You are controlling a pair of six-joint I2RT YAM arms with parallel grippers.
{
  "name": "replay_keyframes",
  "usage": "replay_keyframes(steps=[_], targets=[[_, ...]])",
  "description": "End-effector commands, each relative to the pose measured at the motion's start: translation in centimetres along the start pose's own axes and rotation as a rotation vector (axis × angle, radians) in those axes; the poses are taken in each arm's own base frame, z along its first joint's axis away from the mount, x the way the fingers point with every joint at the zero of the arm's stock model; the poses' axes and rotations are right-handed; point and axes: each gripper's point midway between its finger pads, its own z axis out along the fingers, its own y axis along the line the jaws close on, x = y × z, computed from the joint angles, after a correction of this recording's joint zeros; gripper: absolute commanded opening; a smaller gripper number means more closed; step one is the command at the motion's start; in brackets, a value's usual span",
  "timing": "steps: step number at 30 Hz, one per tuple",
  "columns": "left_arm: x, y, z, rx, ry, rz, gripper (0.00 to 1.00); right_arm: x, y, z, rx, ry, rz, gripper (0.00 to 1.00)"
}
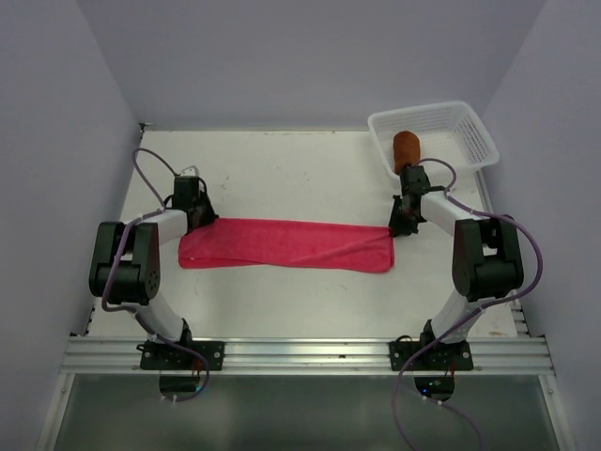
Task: Roll the towels
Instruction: Fold the towel
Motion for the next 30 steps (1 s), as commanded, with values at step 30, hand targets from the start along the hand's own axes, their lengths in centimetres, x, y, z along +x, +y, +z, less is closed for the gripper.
replay_keyframes(steps=[30], targets=[[-12.9, -3.9, -14.0, 0.109, -0.429, 0.131, 0.34, 4.2, -0.3, -0.5, -0.018, 0.032, -0.101, 0.41]])
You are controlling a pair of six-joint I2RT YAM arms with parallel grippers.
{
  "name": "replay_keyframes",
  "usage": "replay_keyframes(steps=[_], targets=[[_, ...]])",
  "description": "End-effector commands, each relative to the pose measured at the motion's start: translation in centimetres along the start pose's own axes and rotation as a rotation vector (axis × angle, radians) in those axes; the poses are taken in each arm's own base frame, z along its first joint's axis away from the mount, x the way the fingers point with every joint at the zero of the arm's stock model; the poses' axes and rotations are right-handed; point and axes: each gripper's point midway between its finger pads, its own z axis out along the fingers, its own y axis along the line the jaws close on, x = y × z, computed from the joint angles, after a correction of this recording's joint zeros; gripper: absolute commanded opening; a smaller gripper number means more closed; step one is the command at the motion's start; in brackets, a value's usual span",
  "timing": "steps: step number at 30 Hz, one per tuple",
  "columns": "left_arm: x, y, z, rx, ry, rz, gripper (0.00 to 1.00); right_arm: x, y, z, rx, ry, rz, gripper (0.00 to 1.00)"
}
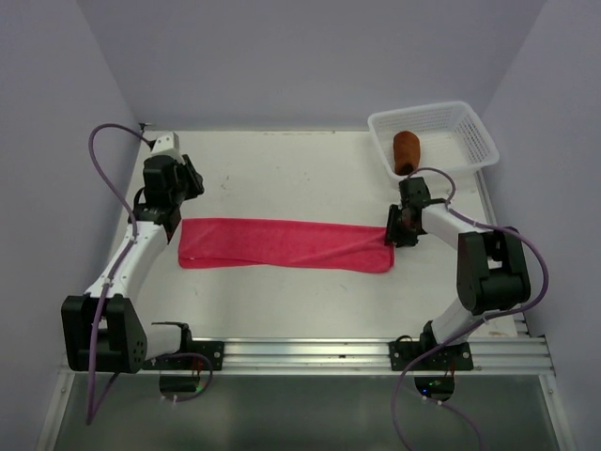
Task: Roll the towels
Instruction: Fold the towel
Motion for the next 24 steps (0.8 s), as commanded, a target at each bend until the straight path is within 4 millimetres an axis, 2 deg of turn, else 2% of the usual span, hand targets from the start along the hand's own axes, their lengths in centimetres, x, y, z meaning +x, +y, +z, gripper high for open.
replay_keyframes(steps=[1, 4, 5, 8, 10, 12, 14, 17, 20, 21, 22, 23, 24], targets=[[-1.9, 0.3, -1.1, -0.017, -0.062, 0.063, 0.34, 1.2, -0.2, -0.2, 0.04, 0.021, -0.056, 0.4], [-1.2, 0.8, -1.4, -0.022, -0.073, 0.078, 0.36, 1.9, -0.2, -0.1, 0.059, 0.033, -0.076, 0.36], [-1.2, 0.7, -1.5, -0.021, -0.079, 0.08, 0.36, 2.3, -0.4, 0.0, 0.065, 0.042, -0.074, 0.31], [-1.0, 0.3, -1.9, 0.005, -0.085, 0.081, 0.37, 3.2, -0.5, 0.4, 0.053, 0.075, -0.045, 0.23], [-0.9, 0.3, -2.1, 0.01, -0.087, 0.076, 0.37, 3.1, -0.4, 0.5, 0.014, 0.085, -0.001, 0.21], [-1.2, -0.1, -2.4, 0.03, -0.096, 0.076, 0.37, 2.8, -0.8, 0.2, 0.02, 0.086, 0.015, 0.13], [-1.6, -0.4, -2.9, 0.042, -0.11, 0.076, 0.38, 1.9, -1.1, -0.6, 0.043, 0.077, 0.004, 0.06], [-1.8, -0.5, -3.5, 0.049, -0.125, 0.076, 0.38, -0.2, -2.3, -2.6, 0.119, 0.036, -0.014, 0.0], [-2.7, -1.2, -3.8, 0.074, -0.163, 0.078, 0.39, -2.2, -3.6, -5.2, 0.202, -0.017, -0.033, 0.0], [-2.7, -1.2, -3.8, 0.074, -0.163, 0.078, 0.39, -3.5, -3.5, -6.4, 0.206, -0.06, -0.031, 0.0], [-2.7, -1.2, -3.9, 0.075, -0.164, 0.078, 0.39, -3.5, -3.8, -7.1, 0.227, -0.055, -0.037, 0.0], [-2.6, -1.6, -4.0, 0.089, -0.162, 0.077, 0.39, -4.9, -5.1, -9.6, 0.297, -0.097, -0.043, 0.0], [-2.6, -1.6, -4.0, 0.089, -0.162, 0.077, 0.4, -5.0, -5.4, -9.7, 0.313, -0.101, -0.046, 0.0]])
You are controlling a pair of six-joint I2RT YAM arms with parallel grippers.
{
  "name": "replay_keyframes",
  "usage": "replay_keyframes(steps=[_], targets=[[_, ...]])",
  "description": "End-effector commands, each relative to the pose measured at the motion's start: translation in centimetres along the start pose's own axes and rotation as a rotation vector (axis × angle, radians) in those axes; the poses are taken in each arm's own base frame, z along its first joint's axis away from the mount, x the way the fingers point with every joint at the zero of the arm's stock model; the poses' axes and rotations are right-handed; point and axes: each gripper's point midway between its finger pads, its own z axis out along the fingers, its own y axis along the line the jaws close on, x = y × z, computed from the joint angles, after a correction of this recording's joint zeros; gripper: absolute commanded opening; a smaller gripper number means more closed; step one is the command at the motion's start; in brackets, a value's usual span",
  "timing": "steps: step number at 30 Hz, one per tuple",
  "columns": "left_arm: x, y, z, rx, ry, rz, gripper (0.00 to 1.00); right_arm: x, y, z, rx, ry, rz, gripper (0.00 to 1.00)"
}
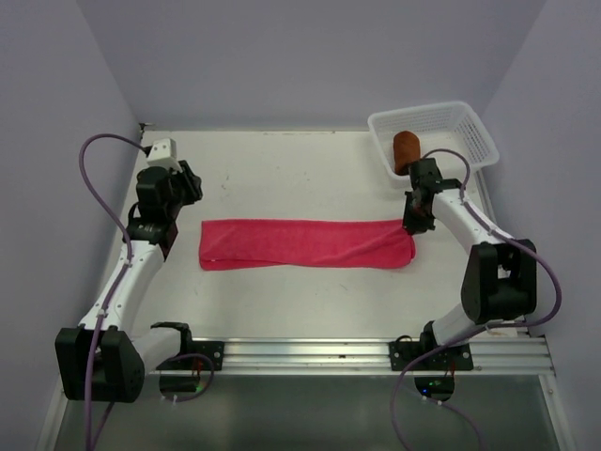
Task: Roll the towels
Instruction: Fold the towel
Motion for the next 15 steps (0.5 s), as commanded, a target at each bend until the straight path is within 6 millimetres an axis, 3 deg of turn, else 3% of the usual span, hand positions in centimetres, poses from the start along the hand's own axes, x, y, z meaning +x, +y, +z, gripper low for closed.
replay_keyframes(steps=[1, 11, 15], targets=[[-1.1, -1.0, -0.2, 0.045, -0.053, 0.019, 0.4, -2.5, -3.6, -4.8, 0.15, -0.074, -0.024, 0.0], [-0.9, -2.1, -0.3, 0.088, -0.044, 0.018, 0.4, -8.0, -5.9, -11.3, 0.276, -0.229, -0.007, 0.0], [-1.0, -2.4, -0.4, 0.099, -0.046, 0.018, 0.45, -9.9, -5.1, -13.2, 0.243, -0.272, -0.01, 0.0]])
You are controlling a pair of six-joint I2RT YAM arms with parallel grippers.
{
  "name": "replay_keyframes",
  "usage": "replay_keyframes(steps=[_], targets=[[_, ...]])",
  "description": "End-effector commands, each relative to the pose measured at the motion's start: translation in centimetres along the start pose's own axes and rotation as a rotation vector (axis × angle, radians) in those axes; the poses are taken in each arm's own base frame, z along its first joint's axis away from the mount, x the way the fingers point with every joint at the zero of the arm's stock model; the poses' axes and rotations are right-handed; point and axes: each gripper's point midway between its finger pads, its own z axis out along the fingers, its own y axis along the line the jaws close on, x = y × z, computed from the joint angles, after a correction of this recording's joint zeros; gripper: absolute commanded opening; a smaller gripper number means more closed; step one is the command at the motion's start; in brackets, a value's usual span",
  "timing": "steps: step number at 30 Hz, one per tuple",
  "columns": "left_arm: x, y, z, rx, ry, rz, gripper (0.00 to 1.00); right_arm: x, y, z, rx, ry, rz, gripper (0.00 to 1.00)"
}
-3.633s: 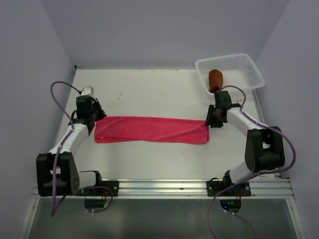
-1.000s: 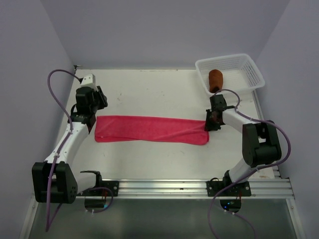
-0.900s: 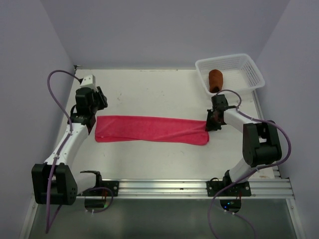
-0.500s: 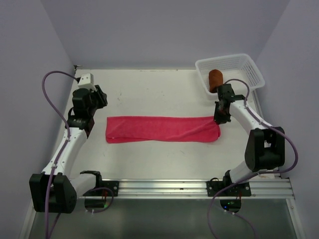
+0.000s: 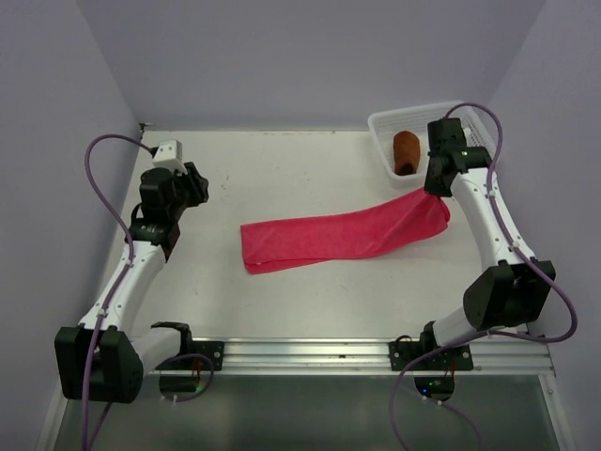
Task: Roll the towels
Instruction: Fold the towel
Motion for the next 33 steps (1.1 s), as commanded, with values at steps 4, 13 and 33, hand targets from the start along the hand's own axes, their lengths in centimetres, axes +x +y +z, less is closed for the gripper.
replay_keyframes(steps=[4, 13, 33], targets=[[-1.8, -1.2, -0.3, 0.051, -0.067, 0.012, 0.46, -2.2, 2.0, -2.7, -0.068, -0.047, -0.055, 0.0], [-1.6, -1.3, -0.3, 0.054, -0.065, 0.011, 0.47, -0.5, 13.0, -5.9, -0.389, -0.006, -0.146, 0.0], [-1.5, -1.5, -0.4, 0.064, -0.067, 0.012, 0.49, 5.3, 33.2, -14.7, -1.005, 0.195, -0.166, 0.0]])
